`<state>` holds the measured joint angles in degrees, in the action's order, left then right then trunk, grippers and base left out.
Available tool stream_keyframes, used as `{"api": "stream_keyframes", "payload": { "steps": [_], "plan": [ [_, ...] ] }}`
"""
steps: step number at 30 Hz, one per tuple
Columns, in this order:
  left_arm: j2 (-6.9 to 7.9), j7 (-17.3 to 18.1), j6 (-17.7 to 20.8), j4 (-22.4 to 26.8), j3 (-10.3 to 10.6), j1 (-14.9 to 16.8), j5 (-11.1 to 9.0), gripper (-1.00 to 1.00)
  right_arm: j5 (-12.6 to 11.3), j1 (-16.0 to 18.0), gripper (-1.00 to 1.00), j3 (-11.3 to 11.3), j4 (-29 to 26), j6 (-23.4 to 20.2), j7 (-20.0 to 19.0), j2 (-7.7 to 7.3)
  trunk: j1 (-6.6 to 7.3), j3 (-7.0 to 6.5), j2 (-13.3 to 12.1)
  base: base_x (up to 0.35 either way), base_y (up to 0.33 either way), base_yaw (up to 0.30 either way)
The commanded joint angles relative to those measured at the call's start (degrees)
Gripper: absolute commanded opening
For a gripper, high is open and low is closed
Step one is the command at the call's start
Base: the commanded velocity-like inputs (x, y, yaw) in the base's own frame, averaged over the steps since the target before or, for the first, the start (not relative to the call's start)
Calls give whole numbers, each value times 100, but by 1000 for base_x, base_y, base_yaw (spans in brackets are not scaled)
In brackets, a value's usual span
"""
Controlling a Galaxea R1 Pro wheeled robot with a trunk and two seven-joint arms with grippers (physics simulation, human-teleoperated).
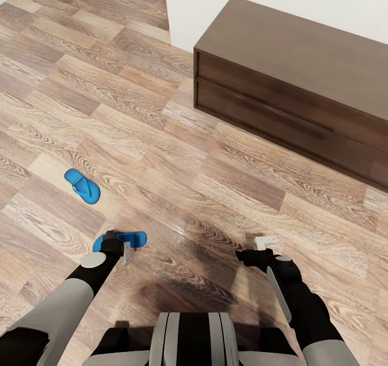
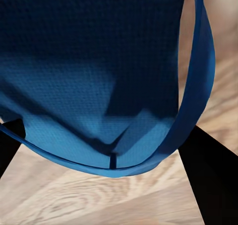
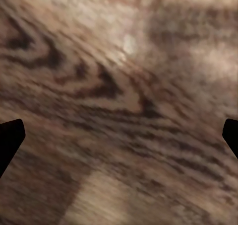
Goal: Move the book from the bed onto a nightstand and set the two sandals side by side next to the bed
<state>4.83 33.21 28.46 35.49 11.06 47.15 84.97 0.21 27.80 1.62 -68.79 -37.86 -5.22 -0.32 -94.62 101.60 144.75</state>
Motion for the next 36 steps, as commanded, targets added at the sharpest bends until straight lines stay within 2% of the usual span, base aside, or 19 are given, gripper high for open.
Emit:
{"api": "stream_keyframes", "payload": {
  "steps": [1, 9, 29, 31, 36],
  "plan": [
    [4, 45, 1, 11, 46, 0, -15, -100, 5, 1, 100, 5, -7, -28, -14, -3, 0, 3, 1, 0, 0, 0],
    [-13, 45, 1, 11, 46, -3, -15, -100, 5, -2, 100, 5, -9, -28, -14, -3, 0, 3, 1, 0, 0, 0],
    [-26, 66, 9, 33, 29, -3, -33, -100, 2, -1, 100, 5, -9, -28, -18, -3, 52, -440, -26, 0, 0, 0],
    [-27, 76, 22, 128, 1, -3, -53, -100, 2, 1, 100, 5, -6, -28, -20, -3, 57, -484, -28, 0, 0, 0],
    [-64, 170, 296, 641, -257, -4, -158, -100, 1, -2, 100, 6, 8, -31, -22, 2, 70, -595, -35, 0, 0, 0]
  ]
}}
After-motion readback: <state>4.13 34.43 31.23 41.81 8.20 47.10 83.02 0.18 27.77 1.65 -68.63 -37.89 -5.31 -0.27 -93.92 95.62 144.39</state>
